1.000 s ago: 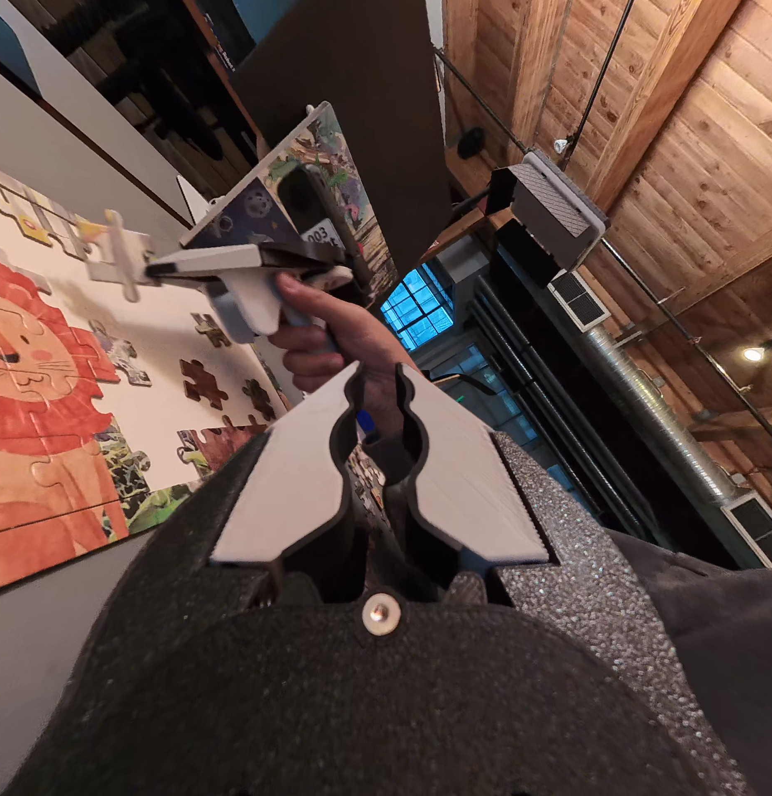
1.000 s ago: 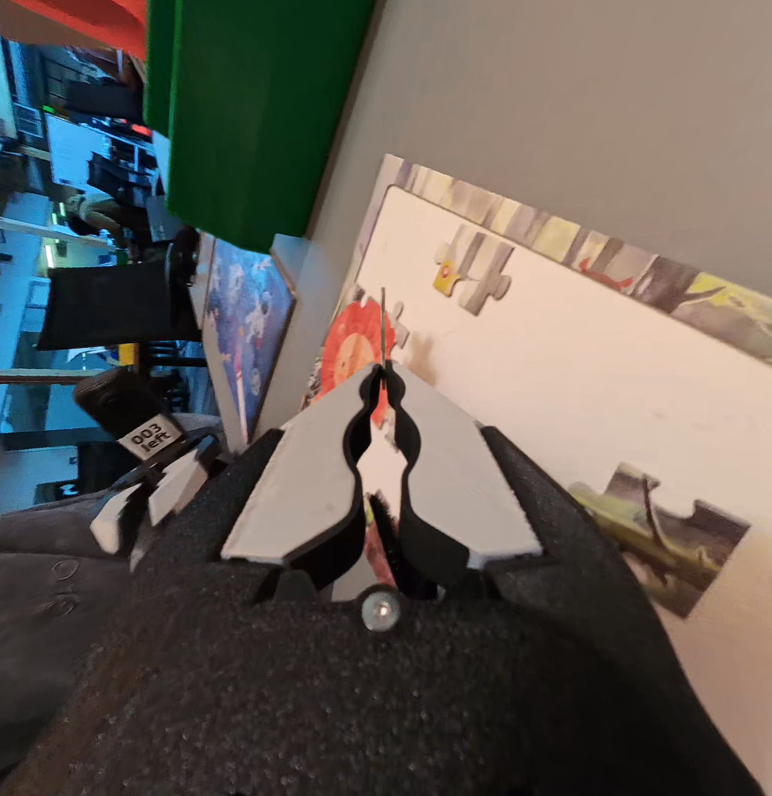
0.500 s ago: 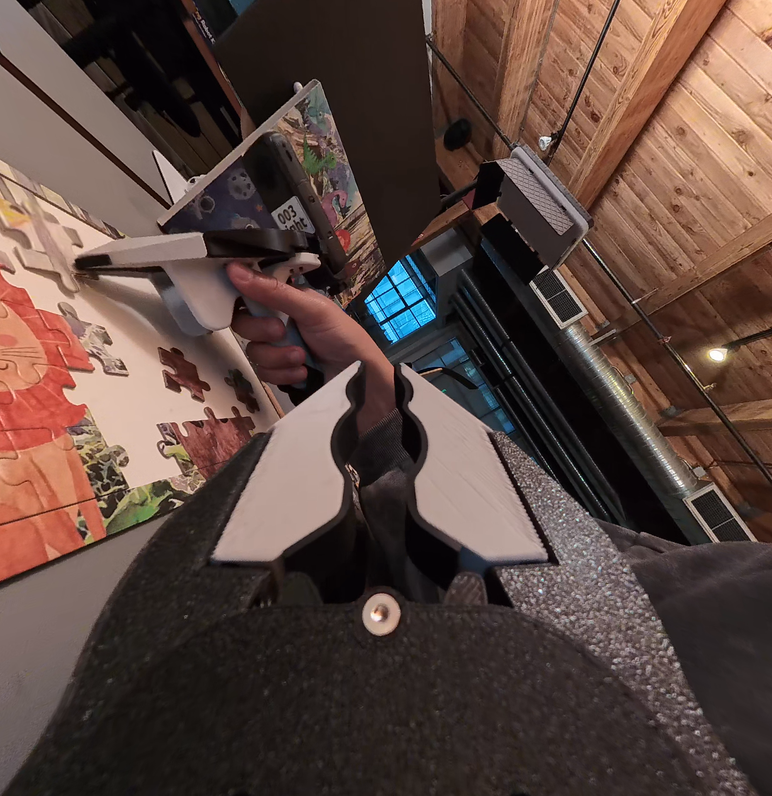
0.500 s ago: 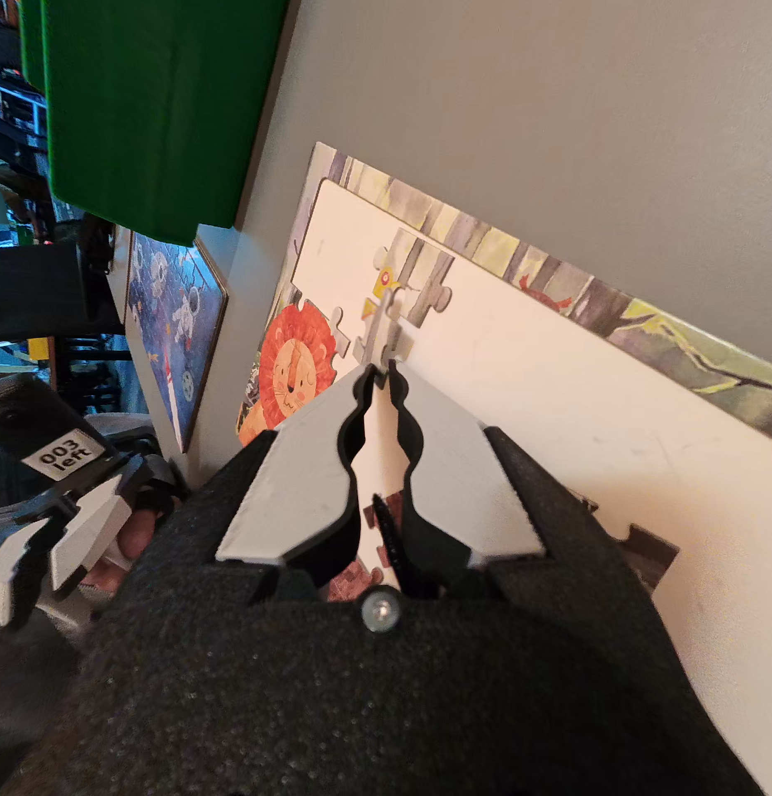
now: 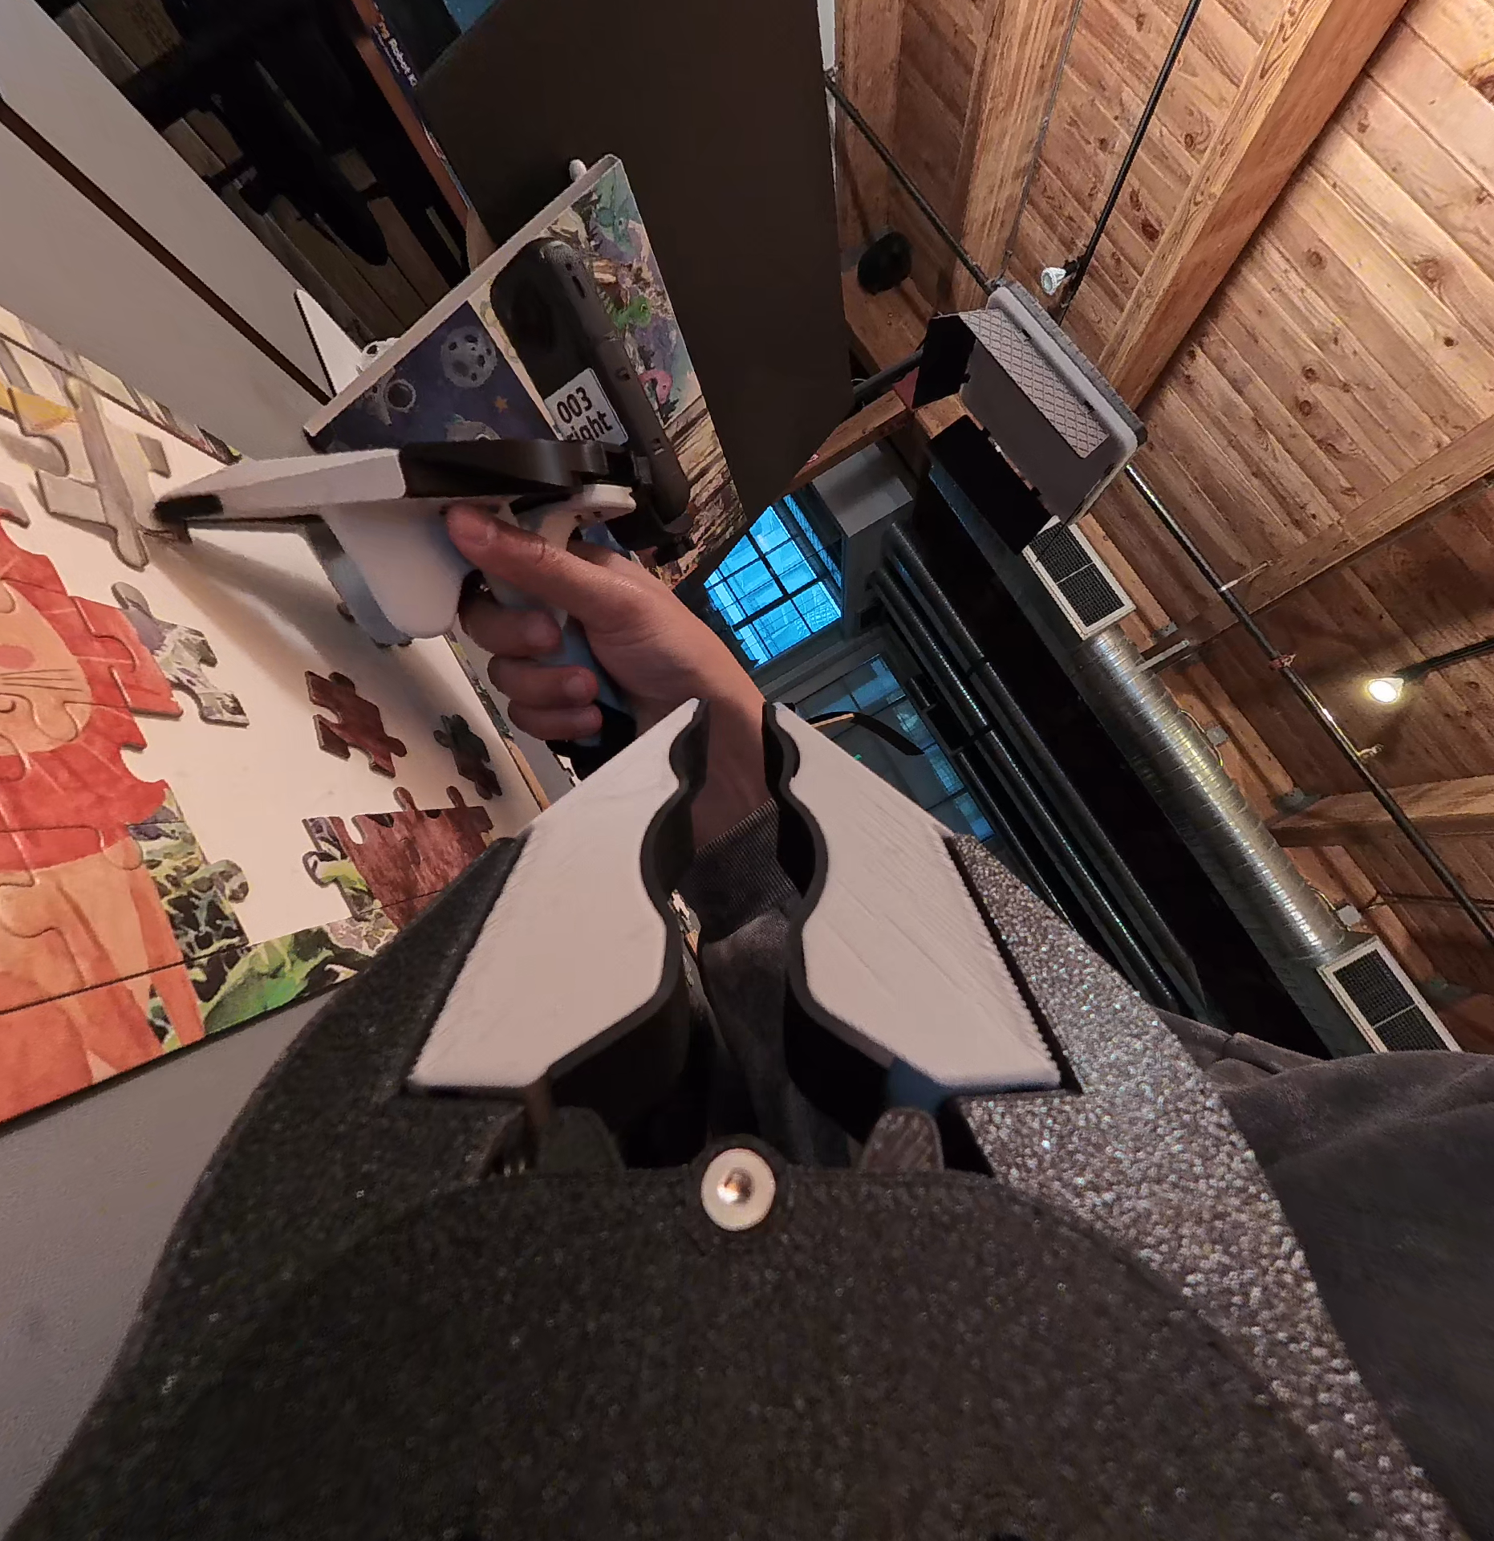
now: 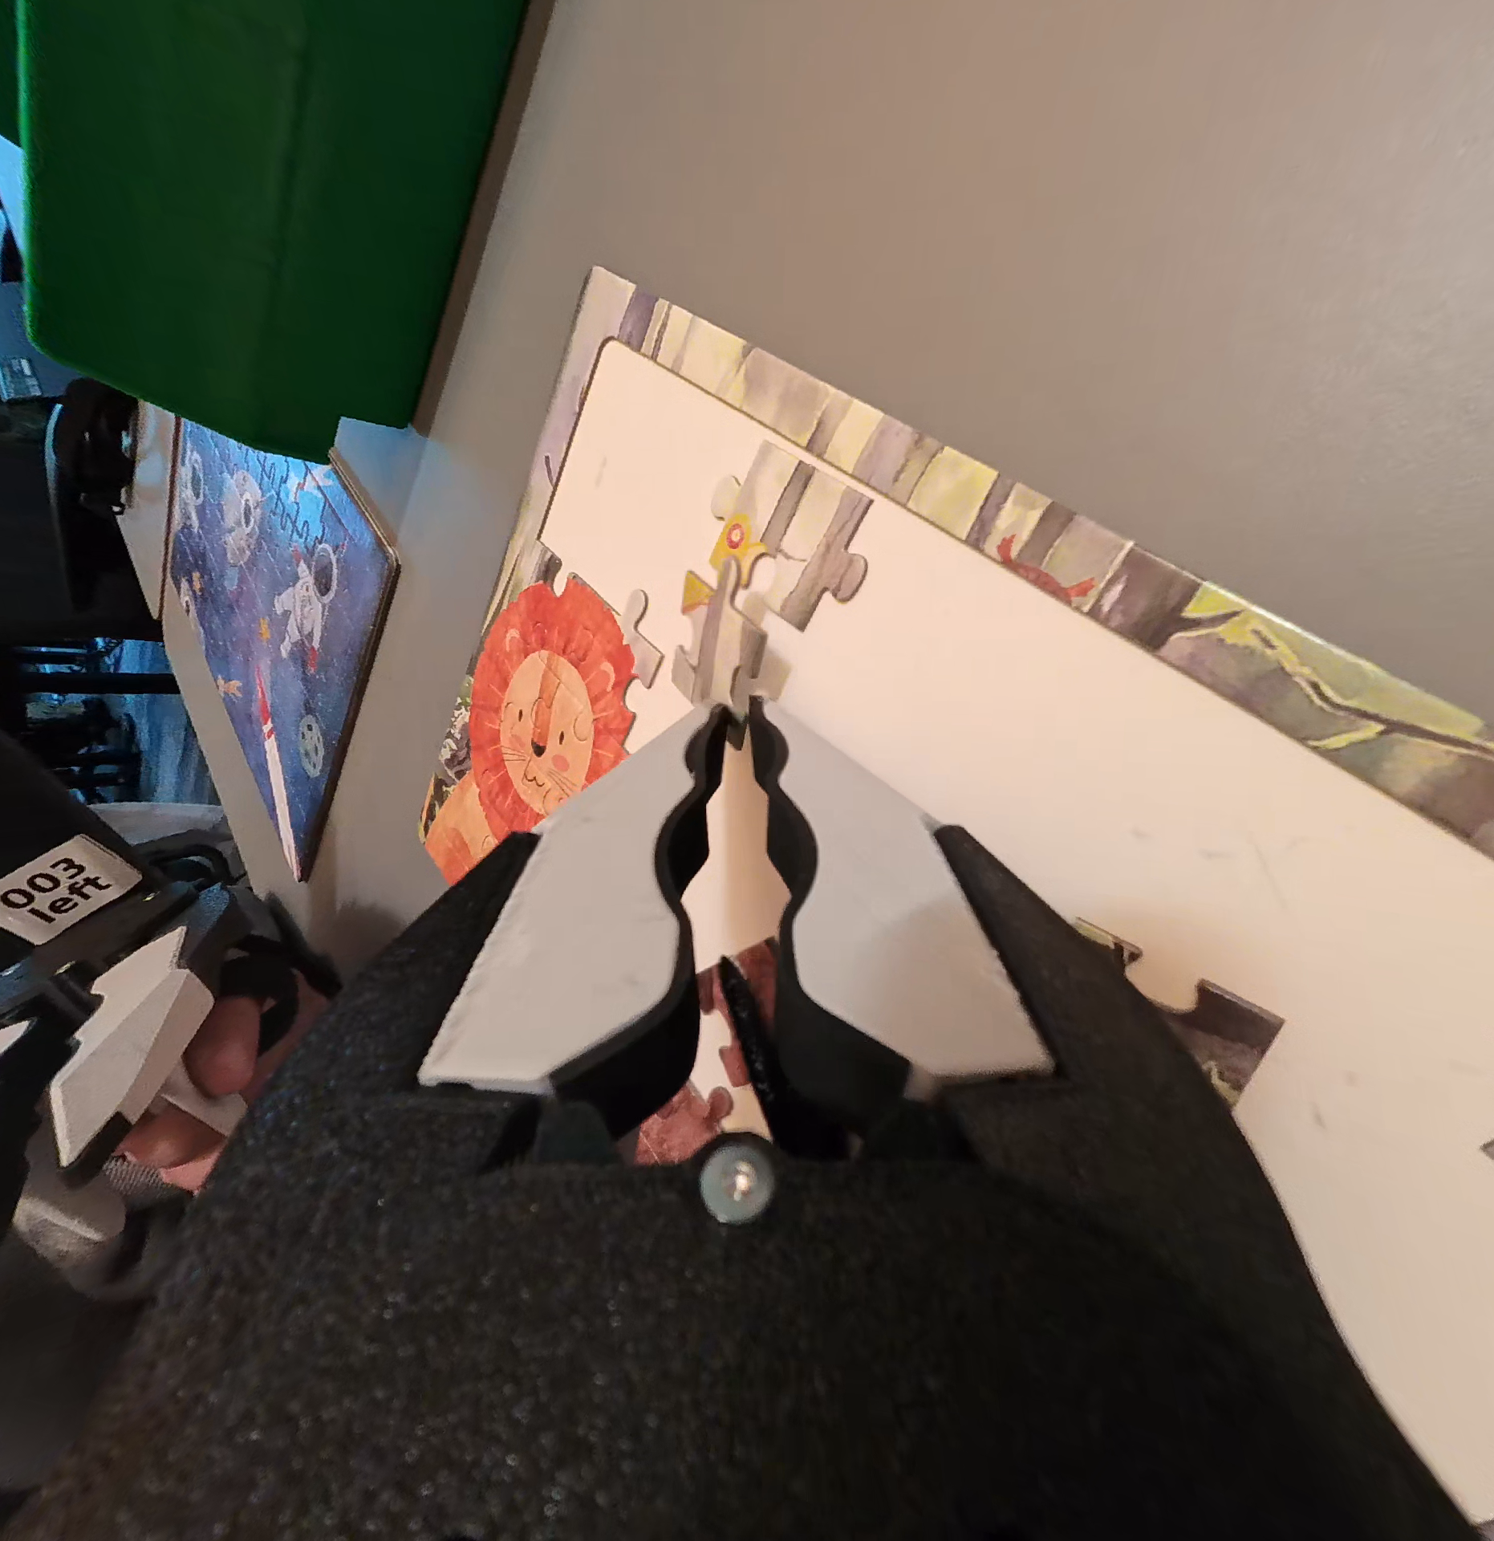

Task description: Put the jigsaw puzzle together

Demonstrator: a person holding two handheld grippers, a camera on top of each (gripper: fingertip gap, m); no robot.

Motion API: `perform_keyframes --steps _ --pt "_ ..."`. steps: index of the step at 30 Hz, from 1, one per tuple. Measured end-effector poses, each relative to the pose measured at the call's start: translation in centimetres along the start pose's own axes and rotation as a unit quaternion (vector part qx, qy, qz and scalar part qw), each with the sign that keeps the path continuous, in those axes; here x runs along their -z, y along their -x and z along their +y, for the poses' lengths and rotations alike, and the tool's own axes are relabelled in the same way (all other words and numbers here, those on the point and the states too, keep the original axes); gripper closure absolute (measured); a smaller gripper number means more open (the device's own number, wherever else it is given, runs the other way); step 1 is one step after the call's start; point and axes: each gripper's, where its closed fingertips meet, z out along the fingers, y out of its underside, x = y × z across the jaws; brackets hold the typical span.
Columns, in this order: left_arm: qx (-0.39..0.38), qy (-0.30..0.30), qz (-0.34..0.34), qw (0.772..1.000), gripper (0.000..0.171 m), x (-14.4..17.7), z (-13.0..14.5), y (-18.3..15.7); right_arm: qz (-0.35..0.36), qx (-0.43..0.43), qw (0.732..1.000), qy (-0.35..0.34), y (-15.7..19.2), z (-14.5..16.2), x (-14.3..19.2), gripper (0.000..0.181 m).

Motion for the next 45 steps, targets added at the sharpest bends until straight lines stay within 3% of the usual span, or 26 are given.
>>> perform_keyframes --steps 6,15,24,27,30,45 --pt "0.0 0.0 0.0 1.0 0.16 0.0 0.0 0.0 0.015 0.014 1.0 -0.008 0.0 -0.3 0.1 0.167" --pt "-0.002 0.0 -0.001 1.0 0.16 0.0 0.0 0.0 0.089 0.096 0.991 -0.031 -1.0 -1.2 0.4 0.181" --pt "-0.003 -0.001 -0.001 1.0 0.161 0.0 0.0 0.0 0.095 0.111 0.989 -0.031 -0.3 -1.2 0.3 0.181" --pt "-0.003 -0.001 -0.002 1.0 0.161 0.0 0.0 0.0 0.071 0.158 0.985 -0.015 1.4 -0.4 0.3 0.181" --pt "-0.002 0.0 -0.001 1.0 0.161 0.0 0.0 0.0 0.093 0.191 0.977 0.0 1.8 0.3 -0.7 0.181" --pt "-0.002 -0.001 0.0 1.0 0.161 0.0 0.0 -0.1 0.116 0.188 0.975 -0.022 1.5 -0.7 -1.7 0.181"
